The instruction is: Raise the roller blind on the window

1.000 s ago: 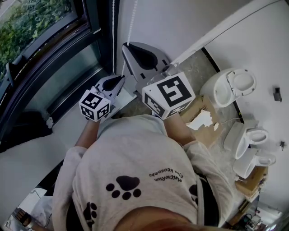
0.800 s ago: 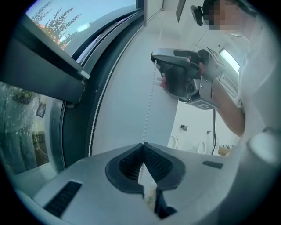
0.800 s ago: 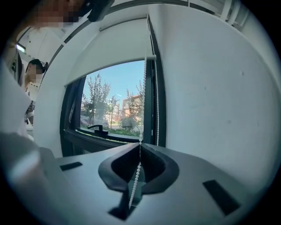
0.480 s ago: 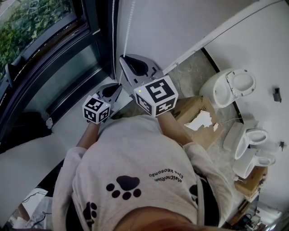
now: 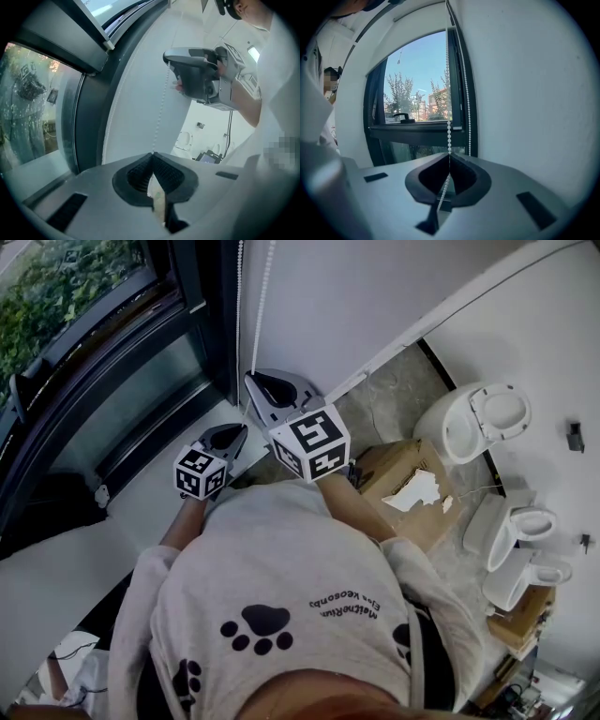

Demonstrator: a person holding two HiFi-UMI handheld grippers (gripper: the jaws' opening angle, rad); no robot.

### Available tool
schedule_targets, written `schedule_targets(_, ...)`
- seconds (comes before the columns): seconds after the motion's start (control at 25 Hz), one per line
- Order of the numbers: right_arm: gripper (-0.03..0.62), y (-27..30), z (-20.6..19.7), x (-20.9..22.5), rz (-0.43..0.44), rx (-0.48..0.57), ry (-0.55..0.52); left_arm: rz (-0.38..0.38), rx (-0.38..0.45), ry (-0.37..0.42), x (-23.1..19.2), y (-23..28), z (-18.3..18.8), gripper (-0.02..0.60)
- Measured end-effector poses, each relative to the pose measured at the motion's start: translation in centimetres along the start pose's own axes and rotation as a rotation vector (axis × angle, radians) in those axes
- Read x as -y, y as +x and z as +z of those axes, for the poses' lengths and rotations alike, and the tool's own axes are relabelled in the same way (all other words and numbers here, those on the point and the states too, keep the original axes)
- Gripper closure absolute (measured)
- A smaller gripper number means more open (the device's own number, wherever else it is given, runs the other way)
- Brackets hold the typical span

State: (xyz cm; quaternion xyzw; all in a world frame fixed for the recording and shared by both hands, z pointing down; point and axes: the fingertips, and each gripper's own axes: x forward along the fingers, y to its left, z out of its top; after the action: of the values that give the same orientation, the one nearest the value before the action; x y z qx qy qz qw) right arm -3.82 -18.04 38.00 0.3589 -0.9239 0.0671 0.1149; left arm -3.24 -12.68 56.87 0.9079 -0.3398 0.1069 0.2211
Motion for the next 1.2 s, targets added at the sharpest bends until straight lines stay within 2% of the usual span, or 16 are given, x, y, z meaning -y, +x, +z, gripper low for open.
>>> schedule_targets(0.2,0.585,0.1,-0.4,0.0,0.006,0.001,0.005,0.006,0.004,0.023,0.1,0.1,-0.1,0.57)
schedule_targets(0.28,0.585,0.1,-0.4,0.0,0.01,0.004,0.005,0.001,0.014,0.051,0.4,0.2,0.4,0.437)
schedule_targets(0.44,0.585,0.1,-0.4,-0.1,0.016,0.01,0.007,-0.015,0.068,0.031,1.1,-0.4,2.8,0.436)
schedule_targets(0.68,0.585,0.3,-0.4,0.2,0.013,0.014,0.002,-0.02,0.216,0.036,1.5,-3.3,9.9,0.456)
schedule_targets(0.88,0.585,0.2,-0.5,0.2,0.013,0.016,0.004,0.015,0.314,0.109,2.6,-6.8,17.2,0.468)
schedule_targets(1.2,0.585,0.4,-0.4,-0.1,0.014,0.026,-0.001,-0.04,0.365,0.2,5.6,-9.3,25.8,0.474)
